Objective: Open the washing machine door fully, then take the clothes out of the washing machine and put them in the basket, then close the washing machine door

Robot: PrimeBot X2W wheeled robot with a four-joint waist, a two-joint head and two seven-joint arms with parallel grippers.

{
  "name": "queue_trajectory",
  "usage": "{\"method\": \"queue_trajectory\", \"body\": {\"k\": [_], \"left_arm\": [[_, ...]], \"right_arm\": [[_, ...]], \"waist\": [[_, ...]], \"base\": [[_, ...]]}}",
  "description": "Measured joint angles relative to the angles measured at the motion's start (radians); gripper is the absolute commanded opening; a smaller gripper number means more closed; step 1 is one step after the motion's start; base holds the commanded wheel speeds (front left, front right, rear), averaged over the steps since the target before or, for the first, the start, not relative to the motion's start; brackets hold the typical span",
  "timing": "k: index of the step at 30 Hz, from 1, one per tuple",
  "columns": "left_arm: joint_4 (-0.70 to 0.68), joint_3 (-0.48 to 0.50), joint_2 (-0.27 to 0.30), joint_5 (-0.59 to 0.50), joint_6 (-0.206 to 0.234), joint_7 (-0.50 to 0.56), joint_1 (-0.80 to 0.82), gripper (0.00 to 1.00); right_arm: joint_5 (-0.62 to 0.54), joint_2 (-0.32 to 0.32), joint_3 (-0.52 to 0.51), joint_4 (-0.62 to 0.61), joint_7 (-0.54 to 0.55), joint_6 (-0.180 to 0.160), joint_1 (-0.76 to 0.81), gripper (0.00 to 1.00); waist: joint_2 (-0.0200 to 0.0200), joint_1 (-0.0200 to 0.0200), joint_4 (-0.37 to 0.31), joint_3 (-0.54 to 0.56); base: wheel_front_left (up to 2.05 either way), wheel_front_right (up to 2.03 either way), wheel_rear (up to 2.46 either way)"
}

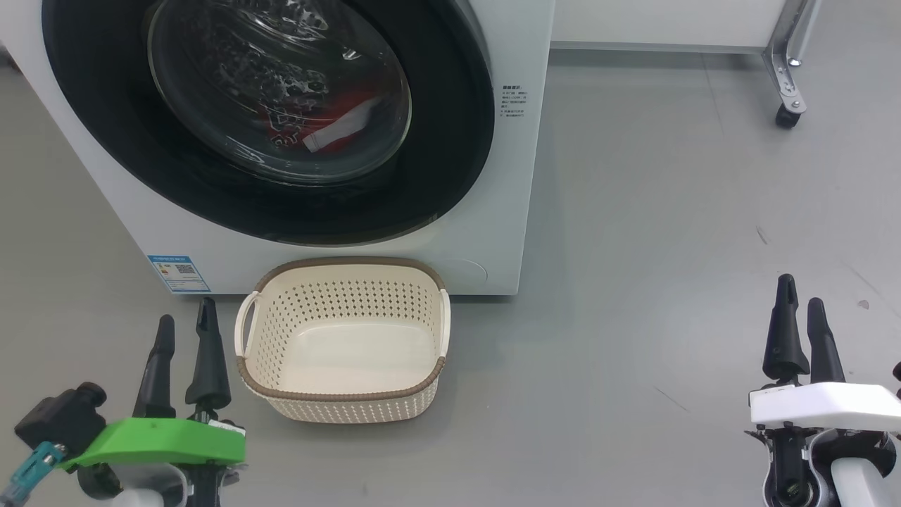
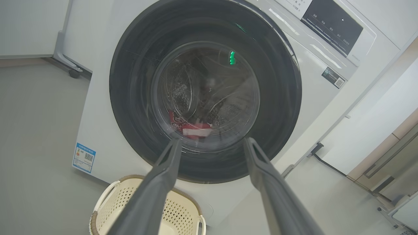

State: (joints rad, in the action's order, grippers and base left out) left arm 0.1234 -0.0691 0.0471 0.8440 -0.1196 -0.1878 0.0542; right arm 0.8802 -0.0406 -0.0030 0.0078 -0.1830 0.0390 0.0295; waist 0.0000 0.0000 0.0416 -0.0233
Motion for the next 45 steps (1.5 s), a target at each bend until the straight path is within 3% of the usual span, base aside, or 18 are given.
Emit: {"method": "queue_trajectory", "body": {"k": [8,19,27,37,45], "left_arm": [[-0.023,-0.03,-0.001,-0.184,0.014,-0.022,0.002,1.0],[-0.001,-0.082,-0.002,-0.356,0.076,-0.053,0.002,1.0],[0.046,-0.122,-0.004,-0.388,0.109,-0.064,0.002,1.0],[0.136,-0.158,-0.004,-0.387,0.155,-0.064,0.002,1.0],[0.176,-0.167,-0.004,-0.387,0.176,-0.064,0.002,1.0]], "right_arm": [[-0.152,0.0,0.021,-0.022,-0.027,-0.017,0.0,1.0],[-0.302,0.0,0.056,-0.039,-0.056,-0.044,0.014,1.0],[-0.389,0.0,0.079,-0.017,-0.07,-0.061,0.025,1.0],[-0.406,0.0,0.105,0.076,-0.069,-0.093,0.043,1.0],[-0.408,0.0,0.112,0.107,-0.069,-0.1,0.043,1.0]], "waist": [[0.0,0.0,0.003,-0.002],[0.0,0.0,0.009,-0.002],[0.0,0.0,0.009,-0.003],[0.0,0.0,0.007,0.003],[0.0,0.0,0.007,0.008]], "base": [[0.0,0.0,0.0],[0.0,0.0,0.0],[0.0,0.0,0.0],[0.0,0.0,0.0],[0.0,0.0,0.0]]}}
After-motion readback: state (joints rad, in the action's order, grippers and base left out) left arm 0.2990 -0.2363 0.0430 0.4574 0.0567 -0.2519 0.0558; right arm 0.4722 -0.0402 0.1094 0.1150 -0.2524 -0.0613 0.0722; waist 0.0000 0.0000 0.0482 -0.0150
